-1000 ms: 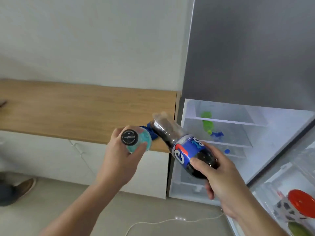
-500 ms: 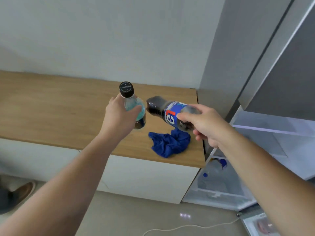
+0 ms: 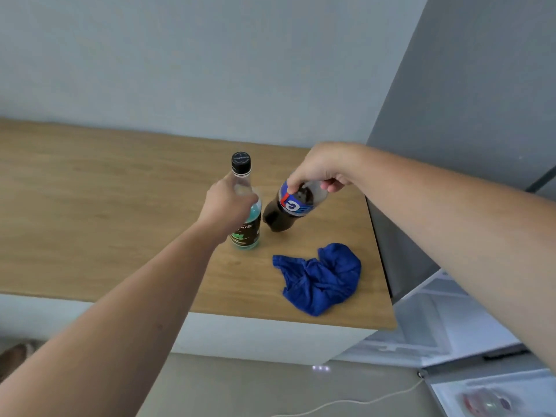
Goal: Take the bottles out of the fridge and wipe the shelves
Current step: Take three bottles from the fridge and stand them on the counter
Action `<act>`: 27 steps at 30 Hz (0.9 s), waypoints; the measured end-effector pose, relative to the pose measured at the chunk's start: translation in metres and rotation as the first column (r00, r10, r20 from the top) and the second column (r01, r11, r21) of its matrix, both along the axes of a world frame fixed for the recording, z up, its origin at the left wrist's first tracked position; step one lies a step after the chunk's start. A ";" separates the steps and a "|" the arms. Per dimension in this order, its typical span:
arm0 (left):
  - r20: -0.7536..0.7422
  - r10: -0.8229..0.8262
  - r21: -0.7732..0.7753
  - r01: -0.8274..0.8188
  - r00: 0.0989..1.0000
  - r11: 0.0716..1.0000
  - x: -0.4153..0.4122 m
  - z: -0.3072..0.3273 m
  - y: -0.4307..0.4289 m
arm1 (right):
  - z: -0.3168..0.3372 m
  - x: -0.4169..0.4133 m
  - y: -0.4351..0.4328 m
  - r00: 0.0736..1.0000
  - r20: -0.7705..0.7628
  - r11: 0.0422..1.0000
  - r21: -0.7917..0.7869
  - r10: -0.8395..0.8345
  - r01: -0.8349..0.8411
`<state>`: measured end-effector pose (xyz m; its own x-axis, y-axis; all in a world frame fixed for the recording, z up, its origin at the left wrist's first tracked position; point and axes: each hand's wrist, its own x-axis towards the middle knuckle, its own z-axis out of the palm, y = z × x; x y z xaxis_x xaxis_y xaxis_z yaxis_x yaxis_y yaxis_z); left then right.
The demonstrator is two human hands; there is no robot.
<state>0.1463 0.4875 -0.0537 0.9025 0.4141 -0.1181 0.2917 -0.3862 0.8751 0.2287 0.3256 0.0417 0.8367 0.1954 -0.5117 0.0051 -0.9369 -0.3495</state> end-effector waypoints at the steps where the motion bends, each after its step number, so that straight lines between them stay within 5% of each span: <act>1: -0.021 -0.005 0.006 0.005 1.000 1.000 0.005 -0.002 0.003 | 0.001 0.007 0.008 0.999 -0.009 0.998 -0.054 0.036 -0.037; 9: -0.104 -0.061 0.047 0.066 0.993 0.997 0.037 -0.003 0.018 | -0.004 0.050 0.060 0.976 -0.096 0.925 -0.313 0.194 -0.215; 20: -0.081 -0.158 0.063 0.163 0.984 0.985 0.047 -0.011 0.026 | -0.009 0.061 0.076 0.969 0.029 0.923 -0.310 0.247 -0.226; 25: -0.088 -0.118 0.075 0.125 0.989 0.989 0.036 -0.024 0.023 | 0.000 0.031 0.055 0.955 0.258 0.987 -0.112 0.144 -0.119; 27: -0.053 -0.037 0.071 0.041 0.998 0.997 0.019 -0.029 0.015 | -0.002 0.006 0.036 0.874 0.466 0.990 -0.073 0.139 -0.118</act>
<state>0.1658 0.5024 -0.0823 0.9116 0.3880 -0.1358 0.3192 -0.4600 0.8286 0.2352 0.3620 0.0399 0.9493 0.3051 -0.0753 0.2801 -0.9303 -0.2370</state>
